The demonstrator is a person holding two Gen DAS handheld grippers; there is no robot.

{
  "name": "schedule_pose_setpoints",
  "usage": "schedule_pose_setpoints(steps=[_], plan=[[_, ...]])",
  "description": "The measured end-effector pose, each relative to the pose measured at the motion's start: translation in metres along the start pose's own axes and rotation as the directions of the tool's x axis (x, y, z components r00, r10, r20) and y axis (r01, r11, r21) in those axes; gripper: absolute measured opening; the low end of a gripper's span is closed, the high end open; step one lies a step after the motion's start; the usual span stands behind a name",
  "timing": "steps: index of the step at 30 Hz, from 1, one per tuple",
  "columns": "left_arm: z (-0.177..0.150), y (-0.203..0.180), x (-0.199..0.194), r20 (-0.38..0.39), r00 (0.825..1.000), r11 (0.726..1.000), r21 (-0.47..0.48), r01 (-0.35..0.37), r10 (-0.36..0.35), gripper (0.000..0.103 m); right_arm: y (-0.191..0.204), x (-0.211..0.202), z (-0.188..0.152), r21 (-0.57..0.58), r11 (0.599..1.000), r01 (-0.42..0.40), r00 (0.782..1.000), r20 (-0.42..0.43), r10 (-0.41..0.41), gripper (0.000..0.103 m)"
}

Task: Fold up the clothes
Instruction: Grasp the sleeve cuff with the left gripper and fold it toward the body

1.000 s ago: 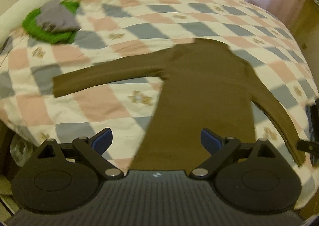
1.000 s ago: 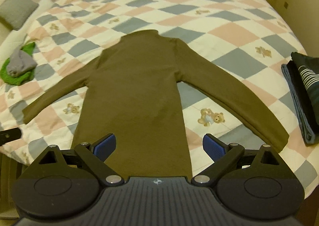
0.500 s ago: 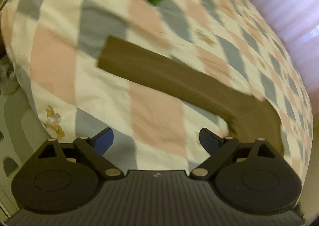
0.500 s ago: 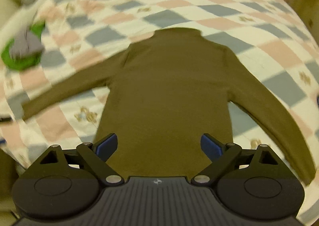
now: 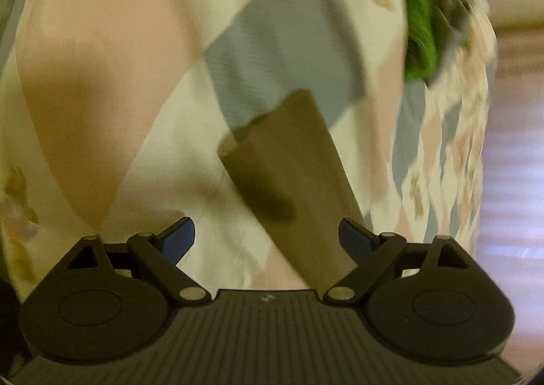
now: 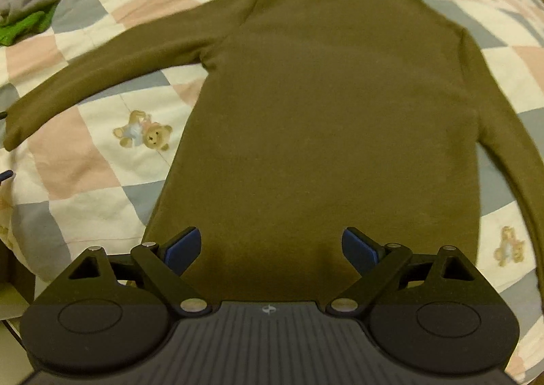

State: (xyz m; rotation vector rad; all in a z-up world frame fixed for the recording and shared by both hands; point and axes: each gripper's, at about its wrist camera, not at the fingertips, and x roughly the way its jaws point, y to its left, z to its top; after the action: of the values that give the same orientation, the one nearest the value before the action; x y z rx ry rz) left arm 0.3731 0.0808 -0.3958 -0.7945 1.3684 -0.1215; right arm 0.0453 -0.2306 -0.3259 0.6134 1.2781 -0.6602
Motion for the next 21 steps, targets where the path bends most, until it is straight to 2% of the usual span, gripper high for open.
schedule_pose_setpoints(steps=[4, 8, 10, 13, 15, 17, 19, 20, 21], plan=[[0.001, 0.010, 0.011, 0.066, 0.996, 0.997, -0.060, 0.056, -0.052, 0.086, -0.001, 0.016, 0.006, 0.012, 1.000, -0.006, 1.000, 0.013, 0.006, 0.092], [-0.004, 0.005, 0.013, 0.149, 0.985, 0.996, -0.026, 0.089, -0.084, 0.060, -0.017, 0.026, 0.010, 0.034, 0.999, -0.025, 0.999, 0.024, 0.024, 0.092], [-0.008, 0.000, 0.014, 0.163, 0.980, 0.994, 0.018, 0.111, -0.112, 0.056, -0.026, 0.031, 0.009, 0.038, 0.999, -0.032, 0.999, 0.021, 0.031, 0.092], [-0.017, -0.001, 0.022, 0.173, 0.982, 0.997, 0.055, 0.060, -0.069, 0.057, -0.041, 0.038, 0.007, 0.043, 0.998, -0.043, 0.999, 0.017, 0.042, 0.092], [-0.024, -0.003, 0.023, 0.199, 0.979, 0.997, 0.063, 0.041, -0.053, 0.049, -0.051, 0.043, 0.005, 0.047, 0.998, -0.050, 0.999, 0.014, 0.049, 0.092], [-0.031, -0.008, 0.020, 0.232, 0.972, 0.997, 0.075, 0.030, -0.047, 0.002, -0.061, 0.045, 0.004, 0.051, 0.997, -0.052, 0.999, 0.014, 0.051, 0.092], [-0.047, -0.037, 0.011, 0.252, 0.964, 0.981, 0.193, 0.034, -0.083, 0.005, -0.076, 0.042, 0.004, 0.062, 0.997, -0.051, 0.998, 0.028, 0.050, 0.092], [-0.059, -0.056, 0.005, 0.255, 0.960, 0.961, 0.274, 0.043, -0.115, 0.005, -0.085, 0.039, 0.004, 0.069, 0.996, -0.050, 0.998, 0.035, 0.047, 0.092], [-0.075, -0.080, 0.000, 0.243, 0.957, 0.928, 0.367, 0.063, -0.161, 0.005, -0.095, 0.037, 0.004, 0.080, 0.996, -0.045, 0.998, 0.043, 0.042, 0.092]])
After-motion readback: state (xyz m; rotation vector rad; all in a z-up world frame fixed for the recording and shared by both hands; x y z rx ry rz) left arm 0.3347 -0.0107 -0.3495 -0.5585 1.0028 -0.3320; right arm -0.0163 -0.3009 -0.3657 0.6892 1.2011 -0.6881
